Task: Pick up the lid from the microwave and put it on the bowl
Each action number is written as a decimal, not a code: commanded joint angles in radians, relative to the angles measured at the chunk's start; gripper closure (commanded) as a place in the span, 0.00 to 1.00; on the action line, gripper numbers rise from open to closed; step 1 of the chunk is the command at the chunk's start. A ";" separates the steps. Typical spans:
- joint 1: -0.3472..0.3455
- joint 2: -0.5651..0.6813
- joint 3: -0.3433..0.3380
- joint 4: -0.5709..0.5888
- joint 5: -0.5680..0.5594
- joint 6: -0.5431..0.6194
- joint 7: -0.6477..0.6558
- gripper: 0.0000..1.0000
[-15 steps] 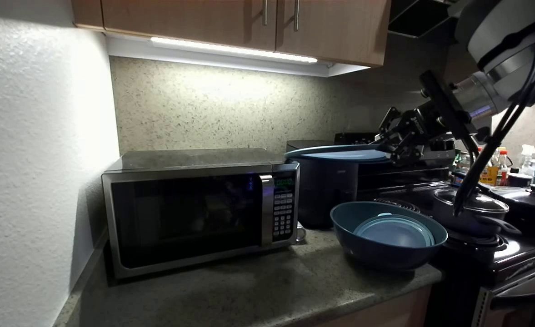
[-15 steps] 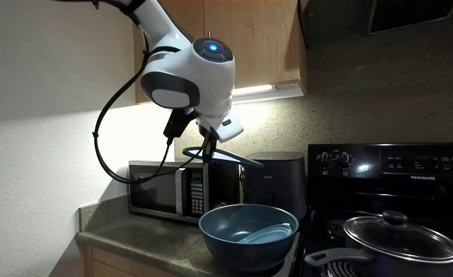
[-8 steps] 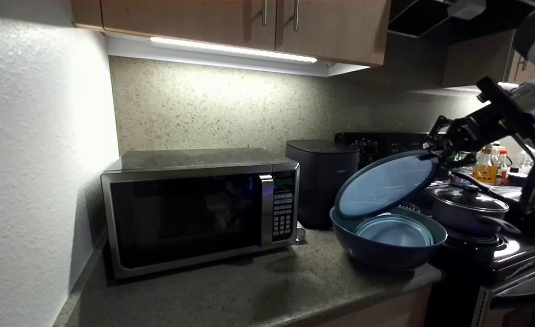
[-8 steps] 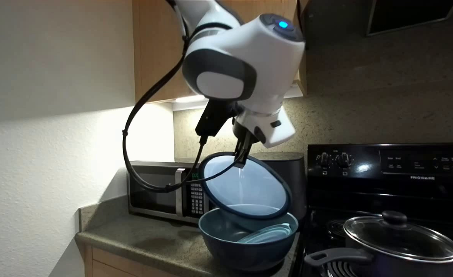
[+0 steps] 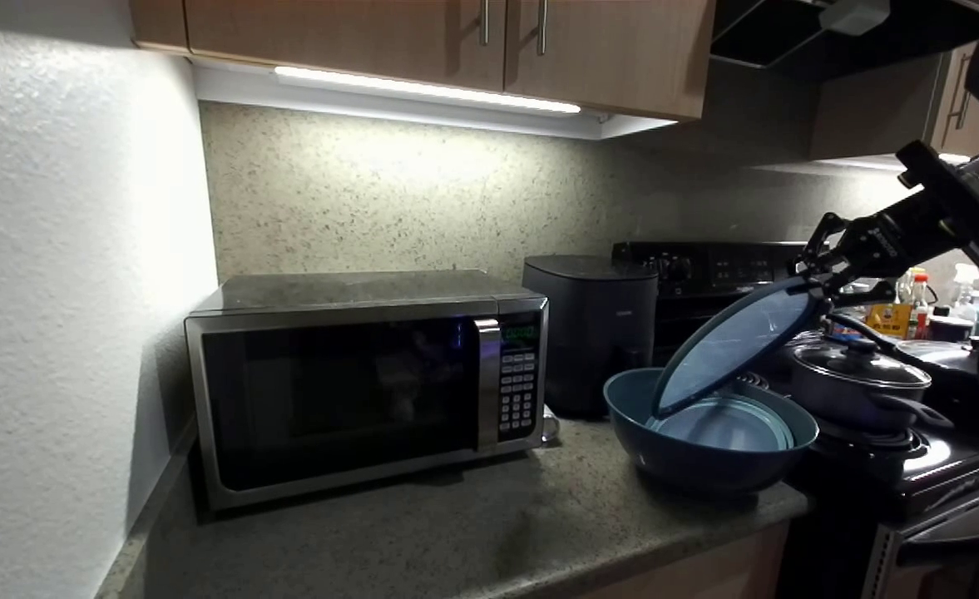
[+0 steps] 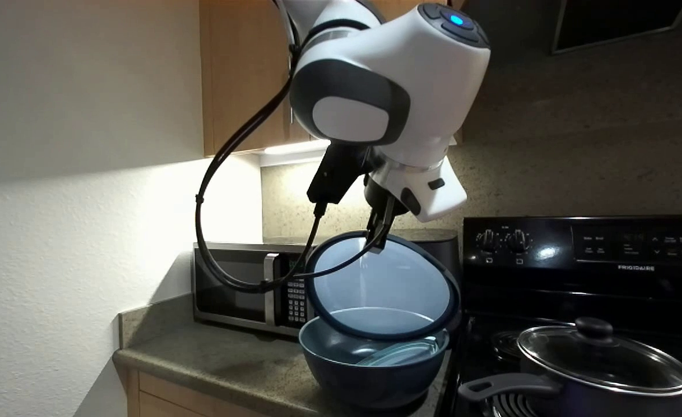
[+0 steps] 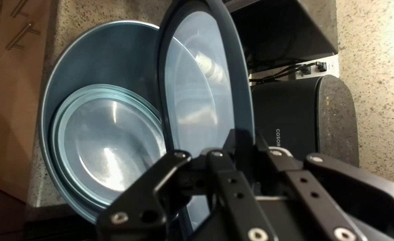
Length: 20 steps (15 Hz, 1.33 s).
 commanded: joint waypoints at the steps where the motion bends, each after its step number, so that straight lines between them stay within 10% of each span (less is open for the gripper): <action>1: 0.007 0.051 -0.025 0.121 0.019 -0.027 -0.155 0.97; 5: -0.020 0.146 -0.091 0.297 -0.059 -0.171 -0.196 0.97; 20: -0.056 0.226 -0.131 0.342 -0.034 -0.522 -0.175 0.89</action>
